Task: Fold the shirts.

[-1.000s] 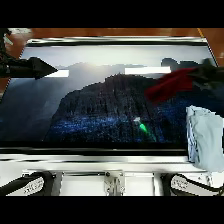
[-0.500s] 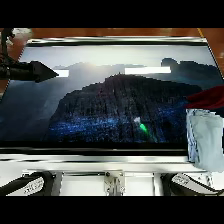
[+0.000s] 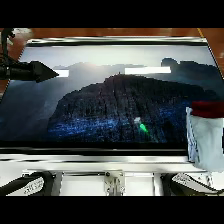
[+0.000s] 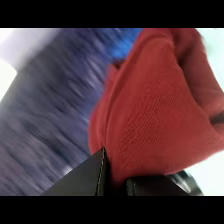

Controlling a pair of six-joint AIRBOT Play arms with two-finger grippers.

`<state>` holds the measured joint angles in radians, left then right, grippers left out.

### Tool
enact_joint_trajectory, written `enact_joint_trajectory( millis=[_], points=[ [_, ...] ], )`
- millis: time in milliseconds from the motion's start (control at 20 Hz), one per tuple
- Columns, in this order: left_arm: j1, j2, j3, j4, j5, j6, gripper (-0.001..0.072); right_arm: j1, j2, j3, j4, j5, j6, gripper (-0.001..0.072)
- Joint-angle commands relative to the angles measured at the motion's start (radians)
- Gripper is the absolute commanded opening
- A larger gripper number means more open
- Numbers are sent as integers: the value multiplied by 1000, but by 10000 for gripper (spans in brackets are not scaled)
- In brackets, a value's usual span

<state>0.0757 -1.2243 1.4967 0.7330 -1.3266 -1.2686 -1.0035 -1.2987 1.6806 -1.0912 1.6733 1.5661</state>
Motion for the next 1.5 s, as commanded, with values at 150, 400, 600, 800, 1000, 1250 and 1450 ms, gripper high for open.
enact_joint_trajectory(
  millis=[150, 400, 600, 800, 1000, 1250, 1450],
  points=[
    [-2, 0, 0, 0, 6, 4, 42, -3, 42, -206, -300, 175, 11, 67],
    [-2, 0, 0, 0, 6, 4, 41, -3, 158, -628, -472, 72, -27, 67],
    [-2, 0, 0, 0, 6, 3, 42, -3, 191, -737, -630, -8, -3, 68],
    [-2, 0, 0, 0, 6, 3, 42, -3, 191, -736, -650, -57, -5, 498],
    [-2, -1, 0, 0, 12, 3, 42, -3, 191, -631, -705, -42, -26, 560],
    [-95, -19, 0, 282, 61, -79, 38, 151, 191, -217, -395, -290, -172, 558],
    [-408, -104, 13, 890, -106, -313, 40, 580, 173, -159, -406, -261, -174, 556]
  ],
)
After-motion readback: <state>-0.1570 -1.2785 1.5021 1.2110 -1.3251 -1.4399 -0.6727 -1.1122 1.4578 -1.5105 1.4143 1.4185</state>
